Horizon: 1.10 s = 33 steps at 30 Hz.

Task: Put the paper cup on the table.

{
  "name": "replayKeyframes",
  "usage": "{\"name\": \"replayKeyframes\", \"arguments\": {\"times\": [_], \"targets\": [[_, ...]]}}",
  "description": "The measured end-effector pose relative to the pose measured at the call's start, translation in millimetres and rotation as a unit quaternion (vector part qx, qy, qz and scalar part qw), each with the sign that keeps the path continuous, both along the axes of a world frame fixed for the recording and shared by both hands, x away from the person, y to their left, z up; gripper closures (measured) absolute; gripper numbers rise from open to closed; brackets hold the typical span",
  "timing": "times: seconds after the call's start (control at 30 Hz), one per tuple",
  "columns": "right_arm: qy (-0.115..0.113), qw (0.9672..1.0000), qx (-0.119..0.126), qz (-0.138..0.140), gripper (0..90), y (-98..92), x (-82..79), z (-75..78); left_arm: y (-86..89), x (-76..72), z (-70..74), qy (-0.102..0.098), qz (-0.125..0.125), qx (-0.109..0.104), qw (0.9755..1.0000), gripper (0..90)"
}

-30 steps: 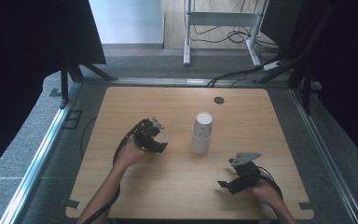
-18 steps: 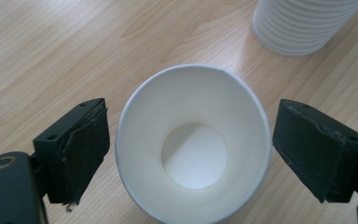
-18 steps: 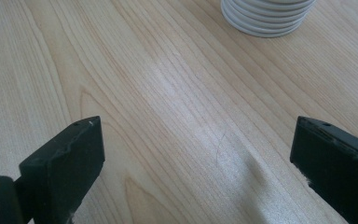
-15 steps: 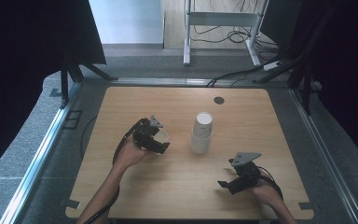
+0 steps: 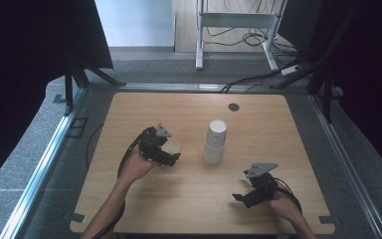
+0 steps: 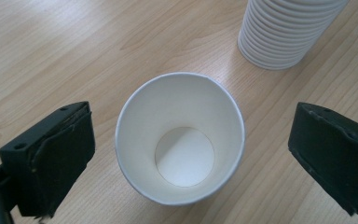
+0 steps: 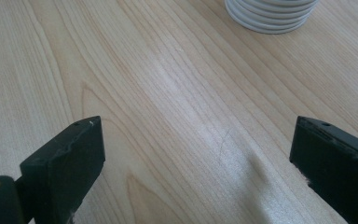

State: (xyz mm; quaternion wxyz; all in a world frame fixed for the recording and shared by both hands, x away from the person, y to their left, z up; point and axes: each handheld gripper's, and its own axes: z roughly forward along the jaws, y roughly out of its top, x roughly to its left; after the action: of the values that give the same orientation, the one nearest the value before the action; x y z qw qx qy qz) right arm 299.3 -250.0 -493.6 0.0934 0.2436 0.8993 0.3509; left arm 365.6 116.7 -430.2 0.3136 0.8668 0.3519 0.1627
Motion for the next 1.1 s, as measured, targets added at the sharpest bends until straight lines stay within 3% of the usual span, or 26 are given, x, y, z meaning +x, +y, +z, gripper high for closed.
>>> {"name": "replayKeyframes", "arguments": {"times": [0.57, 1.1], "targets": [[-0.002, 0.9999, 0.012, -0.005, 2.6, -1.4, -0.9, 2.5, 9.7, -24.8, 13.0, -0.035, -0.006, -0.019, 0.9992, 0.0], [-0.004, 0.9997, 0.017, -0.015, 2.3, -4.6, -1.1, 2.9, 24.7, -51.3, 14.0, -0.054, 0.000, -0.041, 0.9977, 0.0]]}}
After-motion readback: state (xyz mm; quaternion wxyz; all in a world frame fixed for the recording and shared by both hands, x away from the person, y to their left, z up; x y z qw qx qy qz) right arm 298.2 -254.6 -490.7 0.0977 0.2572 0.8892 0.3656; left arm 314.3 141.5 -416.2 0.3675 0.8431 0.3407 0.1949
